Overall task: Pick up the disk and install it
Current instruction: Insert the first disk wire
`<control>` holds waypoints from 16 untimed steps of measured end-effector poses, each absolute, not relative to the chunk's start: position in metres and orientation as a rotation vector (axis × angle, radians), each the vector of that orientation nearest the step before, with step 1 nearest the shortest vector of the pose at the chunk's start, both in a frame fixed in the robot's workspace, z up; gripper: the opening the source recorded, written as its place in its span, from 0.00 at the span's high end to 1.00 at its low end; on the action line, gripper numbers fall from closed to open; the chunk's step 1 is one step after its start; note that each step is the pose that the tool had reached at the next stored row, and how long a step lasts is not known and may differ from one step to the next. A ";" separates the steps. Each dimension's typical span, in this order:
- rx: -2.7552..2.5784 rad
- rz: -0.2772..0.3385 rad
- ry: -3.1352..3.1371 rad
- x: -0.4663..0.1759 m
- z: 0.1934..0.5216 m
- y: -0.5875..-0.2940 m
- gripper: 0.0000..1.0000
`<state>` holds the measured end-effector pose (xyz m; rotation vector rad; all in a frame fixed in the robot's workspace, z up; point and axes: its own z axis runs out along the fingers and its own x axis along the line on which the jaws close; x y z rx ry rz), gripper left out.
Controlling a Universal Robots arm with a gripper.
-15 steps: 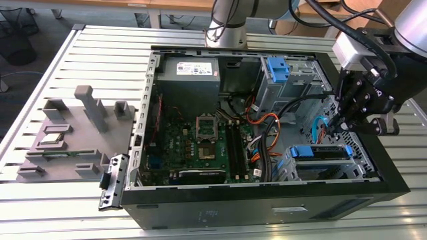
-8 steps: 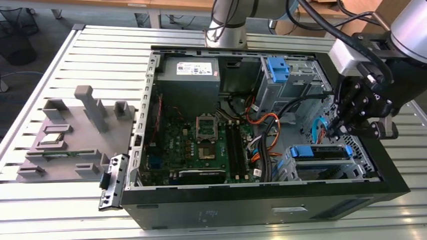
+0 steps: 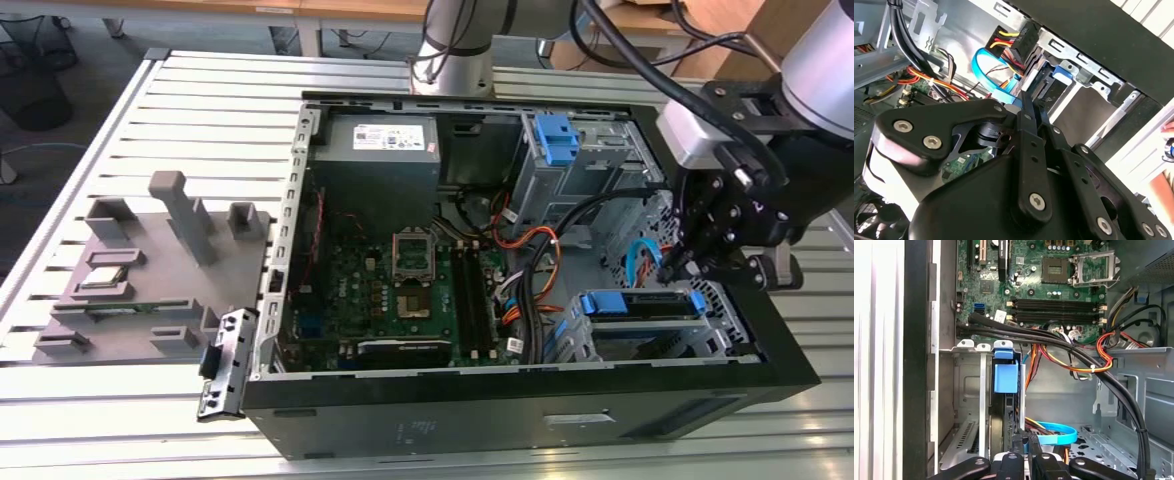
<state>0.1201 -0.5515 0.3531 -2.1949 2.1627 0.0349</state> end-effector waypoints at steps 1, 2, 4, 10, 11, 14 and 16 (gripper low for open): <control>-2.194 0.030 2.159 0.120 0.353 -0.552 0.84; -2.193 0.025 2.155 0.119 0.352 -0.553 0.84; -2.191 0.016 2.149 0.117 0.352 -0.553 0.84; -2.182 -0.011 2.134 0.110 0.351 -0.555 0.84; -2.181 -0.016 2.131 0.109 0.351 -0.556 0.84; -2.175 -0.031 2.122 0.105 0.350 -0.557 0.84; -2.171 -0.042 2.116 0.103 0.349 -0.557 0.84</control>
